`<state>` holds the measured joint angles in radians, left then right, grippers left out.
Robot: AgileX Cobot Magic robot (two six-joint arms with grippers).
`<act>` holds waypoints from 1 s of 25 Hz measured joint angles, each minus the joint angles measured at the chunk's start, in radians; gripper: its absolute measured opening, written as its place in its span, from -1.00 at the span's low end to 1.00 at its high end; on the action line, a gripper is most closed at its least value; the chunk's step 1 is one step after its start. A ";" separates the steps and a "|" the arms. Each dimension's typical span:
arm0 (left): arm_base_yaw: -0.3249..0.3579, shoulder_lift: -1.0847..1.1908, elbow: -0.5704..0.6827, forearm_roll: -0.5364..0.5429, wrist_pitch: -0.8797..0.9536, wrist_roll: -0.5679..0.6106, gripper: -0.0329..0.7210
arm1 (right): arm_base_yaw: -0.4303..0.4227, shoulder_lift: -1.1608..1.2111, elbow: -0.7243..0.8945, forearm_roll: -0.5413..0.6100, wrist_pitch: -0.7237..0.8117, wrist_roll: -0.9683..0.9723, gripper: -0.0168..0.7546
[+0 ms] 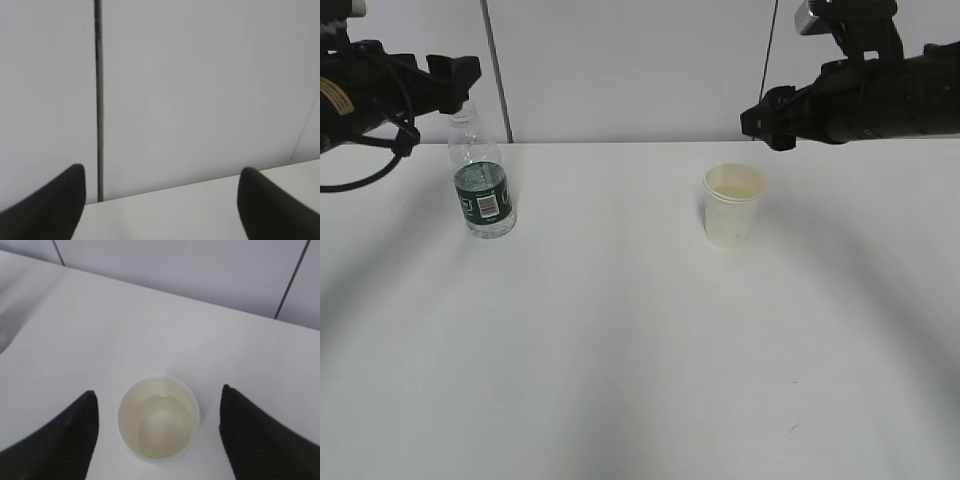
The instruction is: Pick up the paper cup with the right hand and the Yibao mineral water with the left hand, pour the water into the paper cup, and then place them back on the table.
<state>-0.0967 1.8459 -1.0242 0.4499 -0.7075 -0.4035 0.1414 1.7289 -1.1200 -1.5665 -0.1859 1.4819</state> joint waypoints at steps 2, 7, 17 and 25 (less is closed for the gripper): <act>0.000 -0.030 -0.021 -0.010 0.075 -0.016 0.57 | 0.000 -0.008 -0.019 0.000 -0.002 0.005 0.56; 0.000 -0.105 -0.116 -0.019 0.323 -0.090 0.56 | 0.000 -0.013 -0.086 -0.002 -0.002 0.011 0.56; 0.000 -0.134 -0.417 -0.078 1.118 -0.133 0.55 | 0.000 -0.013 -0.233 -0.011 0.037 0.025 0.56; 0.000 -0.134 -0.560 -0.278 1.467 0.082 0.53 | 0.000 -0.013 -0.260 -0.050 0.059 0.035 0.56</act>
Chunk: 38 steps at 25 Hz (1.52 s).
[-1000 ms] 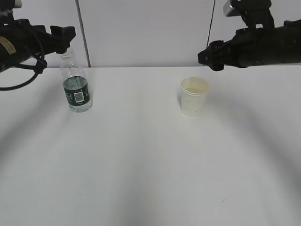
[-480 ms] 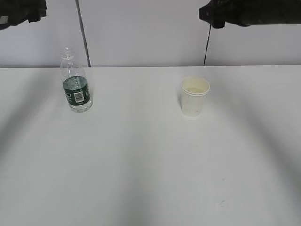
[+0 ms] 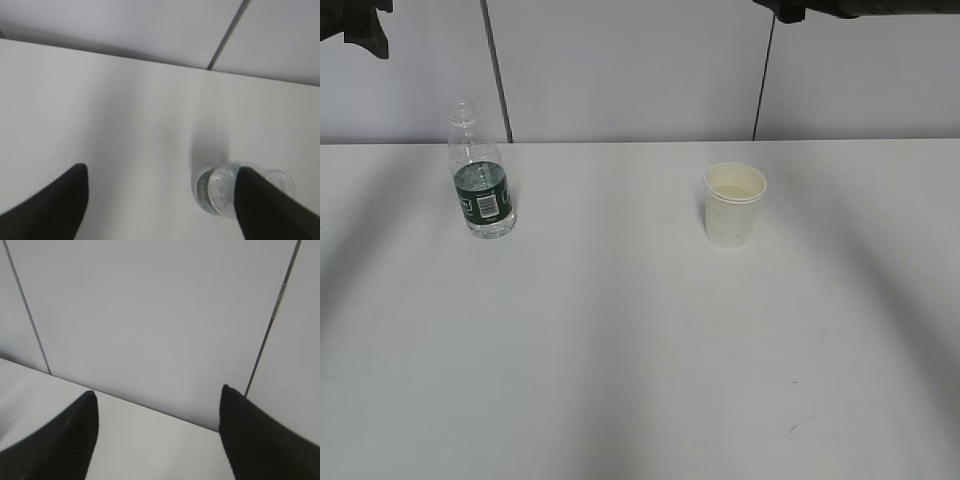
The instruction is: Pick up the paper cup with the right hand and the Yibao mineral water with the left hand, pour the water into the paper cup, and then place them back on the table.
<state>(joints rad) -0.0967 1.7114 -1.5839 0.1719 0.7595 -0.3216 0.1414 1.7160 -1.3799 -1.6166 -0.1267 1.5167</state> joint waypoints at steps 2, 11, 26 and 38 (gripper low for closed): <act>0.000 0.000 -0.013 -0.024 0.036 0.037 0.53 | 0.000 0.000 0.000 0.000 0.000 0.005 0.56; 0.000 0.031 -0.089 -0.112 0.206 0.176 0.51 | 0.000 0.000 0.000 -0.002 0.048 0.009 0.56; 0.000 0.007 -0.092 -0.114 0.477 0.240 0.47 | 0.000 -0.090 0.036 -0.052 0.069 0.065 0.56; 0.000 -0.364 0.285 -0.136 0.482 0.241 0.47 | 0.000 -0.423 0.381 -0.100 0.137 0.080 0.56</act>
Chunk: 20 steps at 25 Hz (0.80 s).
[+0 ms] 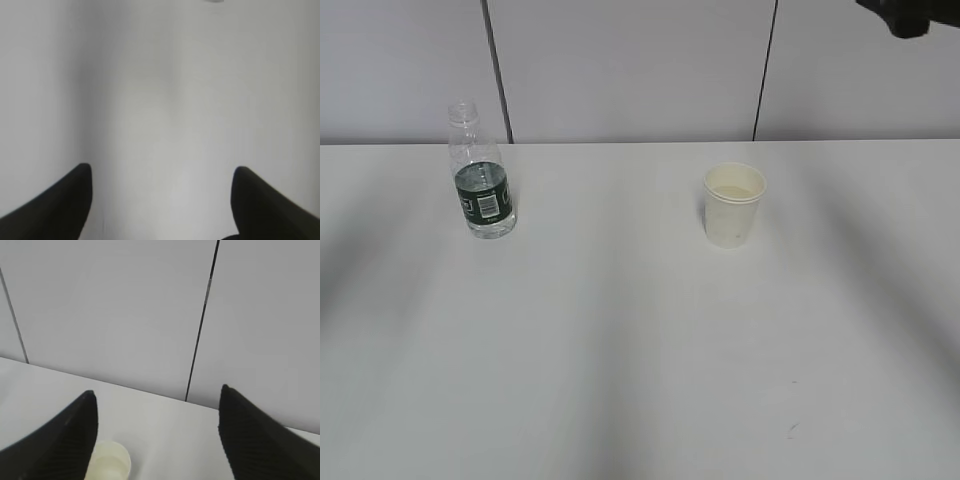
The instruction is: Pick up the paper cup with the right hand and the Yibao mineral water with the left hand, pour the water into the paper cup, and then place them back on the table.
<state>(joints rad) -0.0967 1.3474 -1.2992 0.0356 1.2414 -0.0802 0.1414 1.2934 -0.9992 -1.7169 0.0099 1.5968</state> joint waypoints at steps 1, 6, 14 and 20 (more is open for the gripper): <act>0.000 -0.039 0.026 -0.003 0.000 0.000 0.47 | 0.000 -0.027 0.025 -0.002 0.000 0.002 0.56; 0.000 -0.230 0.170 -0.010 0.000 0.000 0.47 | 0.000 -0.135 0.118 -0.005 0.002 0.006 0.56; 0.000 -0.575 0.412 -0.010 0.007 0.000 0.47 | 0.000 -0.284 0.243 -0.006 0.002 0.014 0.56; 0.000 -0.829 0.589 -0.012 -0.004 0.001 0.47 | 0.000 -0.332 0.291 -0.006 0.002 0.023 0.56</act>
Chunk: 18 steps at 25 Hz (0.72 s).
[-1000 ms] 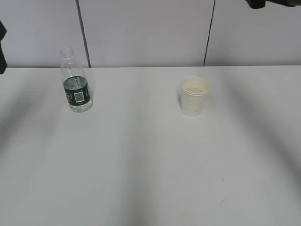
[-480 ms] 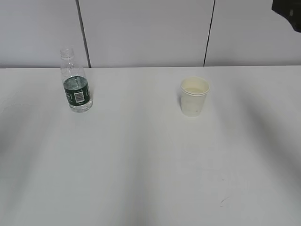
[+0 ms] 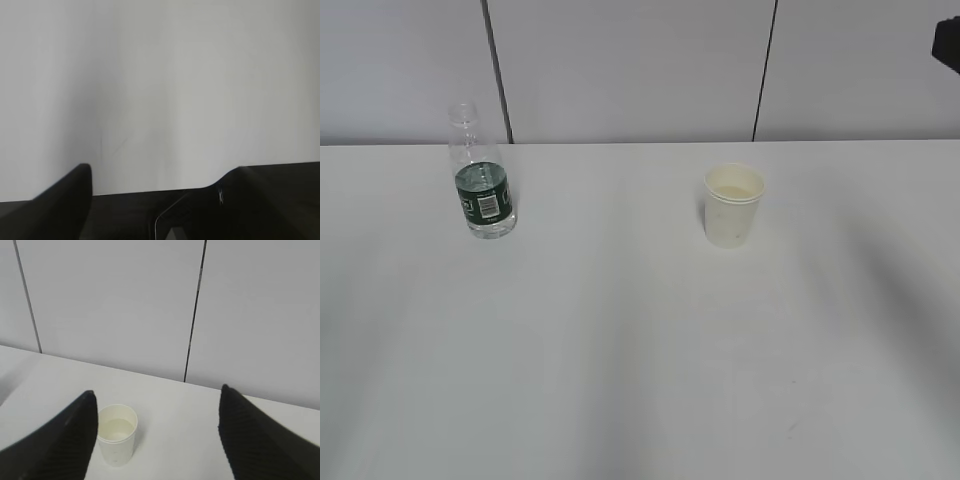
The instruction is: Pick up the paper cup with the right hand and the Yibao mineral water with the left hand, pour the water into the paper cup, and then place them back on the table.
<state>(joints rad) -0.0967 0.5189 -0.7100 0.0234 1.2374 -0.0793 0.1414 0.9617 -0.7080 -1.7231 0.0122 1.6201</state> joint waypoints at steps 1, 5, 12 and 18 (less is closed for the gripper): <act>0.000 -0.045 0.027 -0.001 -0.007 0.000 0.47 | 0.000 -0.002 0.001 0.000 0.000 0.001 0.56; 0.000 -0.217 0.114 -0.001 -0.046 0.000 0.47 | 0.000 -0.002 0.002 0.000 0.000 0.016 0.56; 0.000 -0.455 0.188 -0.023 -0.114 0.000 0.47 | 0.000 -0.002 0.002 0.000 0.000 0.018 0.56; 0.000 -0.521 0.196 -0.036 -0.123 0.006 0.44 | 0.000 -0.002 0.005 0.000 0.000 0.031 0.56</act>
<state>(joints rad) -0.0967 -0.0018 -0.5140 -0.0127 1.1142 -0.0736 0.1414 0.9599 -0.7025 -1.7231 0.0122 1.6513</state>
